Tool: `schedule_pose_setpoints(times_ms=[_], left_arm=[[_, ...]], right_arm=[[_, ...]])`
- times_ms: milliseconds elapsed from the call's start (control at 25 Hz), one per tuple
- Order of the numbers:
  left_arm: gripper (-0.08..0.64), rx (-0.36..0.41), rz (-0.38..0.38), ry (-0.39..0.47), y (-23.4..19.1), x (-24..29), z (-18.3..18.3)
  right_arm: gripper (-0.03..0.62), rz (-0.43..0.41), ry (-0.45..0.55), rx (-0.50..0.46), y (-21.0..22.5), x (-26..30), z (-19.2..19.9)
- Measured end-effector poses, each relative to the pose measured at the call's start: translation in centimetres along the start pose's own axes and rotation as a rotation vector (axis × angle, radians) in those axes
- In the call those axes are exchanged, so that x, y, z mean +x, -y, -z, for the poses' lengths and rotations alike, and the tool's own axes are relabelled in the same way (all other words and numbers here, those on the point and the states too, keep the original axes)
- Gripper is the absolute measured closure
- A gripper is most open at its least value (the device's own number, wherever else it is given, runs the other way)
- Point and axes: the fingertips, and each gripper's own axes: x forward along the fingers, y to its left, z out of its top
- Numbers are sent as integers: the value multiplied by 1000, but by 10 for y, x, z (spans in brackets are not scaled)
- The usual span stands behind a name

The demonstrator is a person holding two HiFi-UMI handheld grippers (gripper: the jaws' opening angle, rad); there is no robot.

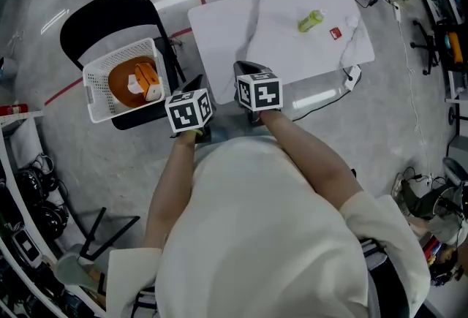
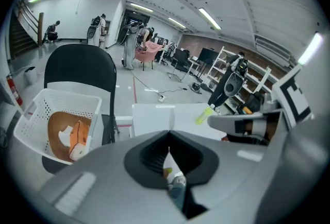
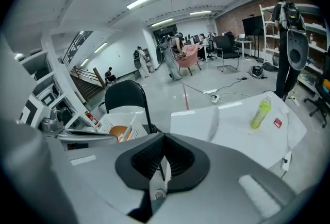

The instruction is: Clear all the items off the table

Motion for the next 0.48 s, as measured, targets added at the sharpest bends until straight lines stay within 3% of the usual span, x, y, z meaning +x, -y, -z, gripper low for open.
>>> schedule_pose_setpoints(times_ms=[480], left_arm=[[552,38,19,-37,104,59,-3]], right_arm=[[594,29,-2,52,120,-34,0]])
